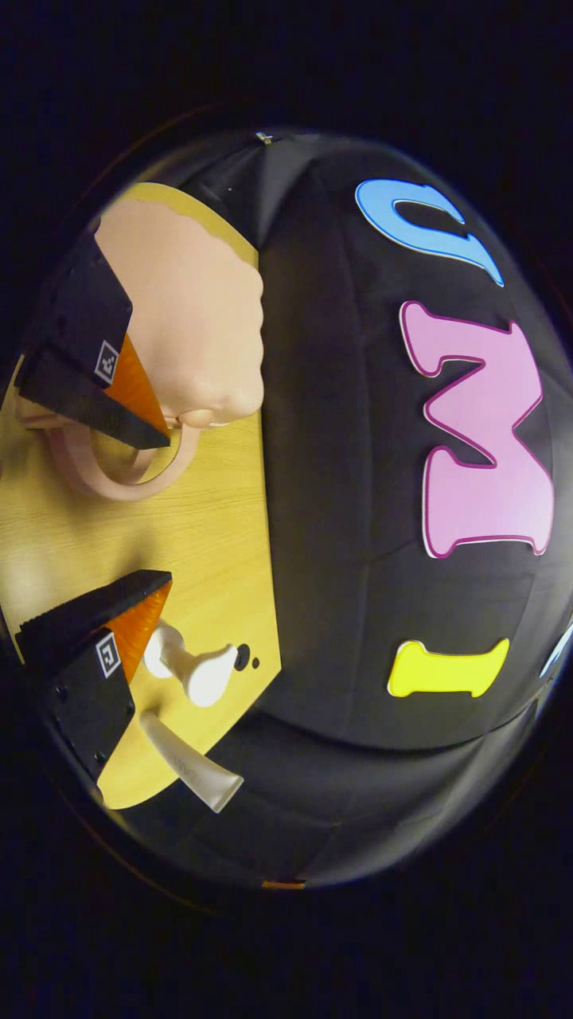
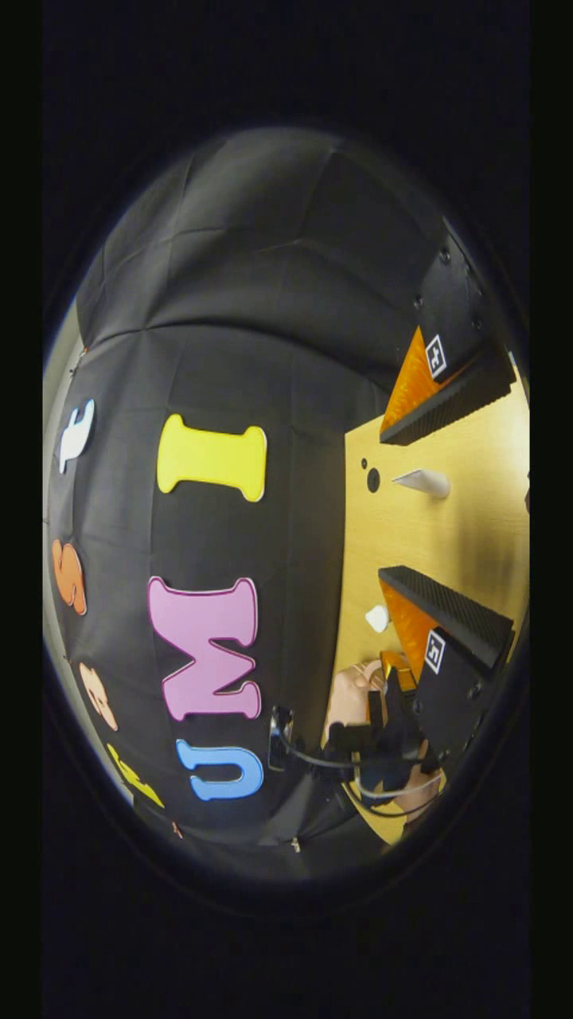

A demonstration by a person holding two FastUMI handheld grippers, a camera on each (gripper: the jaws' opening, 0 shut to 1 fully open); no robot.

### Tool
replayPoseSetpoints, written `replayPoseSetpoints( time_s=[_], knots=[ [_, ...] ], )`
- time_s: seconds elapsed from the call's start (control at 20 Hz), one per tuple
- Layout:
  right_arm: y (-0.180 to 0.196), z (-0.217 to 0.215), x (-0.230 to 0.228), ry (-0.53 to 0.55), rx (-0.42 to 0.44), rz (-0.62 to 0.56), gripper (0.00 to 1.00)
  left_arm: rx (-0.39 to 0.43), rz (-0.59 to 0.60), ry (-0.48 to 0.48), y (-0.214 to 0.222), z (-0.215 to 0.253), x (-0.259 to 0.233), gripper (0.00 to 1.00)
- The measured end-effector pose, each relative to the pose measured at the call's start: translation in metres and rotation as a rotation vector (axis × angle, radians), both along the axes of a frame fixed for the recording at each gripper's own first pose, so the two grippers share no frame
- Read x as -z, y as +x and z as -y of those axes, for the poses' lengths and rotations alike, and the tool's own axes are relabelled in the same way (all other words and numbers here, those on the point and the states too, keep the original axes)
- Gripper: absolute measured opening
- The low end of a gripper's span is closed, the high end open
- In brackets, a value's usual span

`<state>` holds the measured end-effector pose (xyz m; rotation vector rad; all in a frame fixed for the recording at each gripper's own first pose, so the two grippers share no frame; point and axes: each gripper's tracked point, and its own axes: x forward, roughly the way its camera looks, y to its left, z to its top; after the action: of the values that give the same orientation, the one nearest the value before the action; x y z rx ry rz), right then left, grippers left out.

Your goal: First open the suitcase, pack the skin care products into it, and then close the suitcase.

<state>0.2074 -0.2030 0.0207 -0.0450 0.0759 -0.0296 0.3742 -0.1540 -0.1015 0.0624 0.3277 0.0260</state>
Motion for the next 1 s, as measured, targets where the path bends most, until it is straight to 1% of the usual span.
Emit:
replayPoseSetpoints(
  time_s=[0.1, 0.15, 0.2, 0.25, 0.3, 0.4, 0.45, 0.5, 0.55, 0.6, 0.65, 0.7, 0.75, 0.85, 0.95, 1.0],
  knots=[
    [0.005, 0.004, 0.007, 0.002, 0.002, -0.023, 0.98, -0.034, -0.046, 0.0, 0.011, -0.002, 0.018, 0.96],
    [0.009, 0.008, 0.009, 0.009, 0.008, -0.03, 0.93, -0.04, -0.058, 0.004, 0.016, -0.003, 0.022, 0.96],
    [0.011, 0.01, 0.008, 0.025, 0.011, -0.031, 0.98, -0.052, -0.074, 0.014, 0.021, -0.003, 0.03, 0.93],
    [0.012, 0.011, 0.007, 0.039, 0.012, -0.028, 0.98, -0.068, -0.094, 0.023, 0.025, -0.005, 0.036, 0.82],
    [0.012, 0.011, 0.006, 0.043, 0.013, -0.023, 0.98, -0.076, -0.117, 0.022, 0.029, -0.005, 0.044, 0.8],
    [0.008, 0.008, 0.007, 0.037, 0.005, -0.023, 0.98, -0.131, -0.156, 0.064, 0.039, -0.018, 0.056, 0.76],
    [0.005, 0.005, 0.008, 0.035, -0.003, -0.026, 0.98, -0.164, -0.191, 0.065, 0.041, -0.024, 0.064, 0.56],
    [0.003, 0.003, 0.009, 0.036, -0.007, -0.032, 0.97, -0.184, -0.22, 0.047, 0.038, -0.026, 0.071, 0.43],
    [0.001, 0.0, 0.01, 0.043, -0.012, -0.038, 0.97, -0.184, -0.23, 0.024, 0.038, -0.023, 0.069, 0.31],
    [-0.001, -0.004, 0.009, 0.051, -0.015, -0.034, 0.98, -0.173, -0.216, 0.006, 0.037, -0.021, 0.064, 0.26],
    [-0.001, -0.005, 0.008, 0.05, -0.01, -0.03, 0.98, -0.154, -0.202, -0.01, 0.037, -0.017, 0.054, 0.27],
    [-0.002, -0.007, 0.006, 0.047, -0.004, -0.026, 0.98, -0.136, -0.193, -0.009, 0.033, -0.014, 0.041, 0.22],
    [-0.003, -0.009, 0.004, 0.047, -0.001, -0.017, 0.98, -0.133, -0.194, 0.012, 0.027, -0.015, 0.027, 0.18],
    [-0.007, -0.018, -0.003, 0.041, -0.007, 0.004, 0.97, -0.166, -0.186, 0.028, 0.011, -0.027, -0.006, 0.13],
    [-0.012, -0.026, -0.007, 0.011, -0.015, 0.02, 0.98, -0.158, -0.164, -0.022, -0.007, -0.032, -0.043, 0.12],
    [-0.014, -0.032, -0.008, 0.002, -0.02, 0.026, 0.98, -0.156, -0.158, -0.028, -0.016, -0.043, -0.063, 0.12]
  ],
)
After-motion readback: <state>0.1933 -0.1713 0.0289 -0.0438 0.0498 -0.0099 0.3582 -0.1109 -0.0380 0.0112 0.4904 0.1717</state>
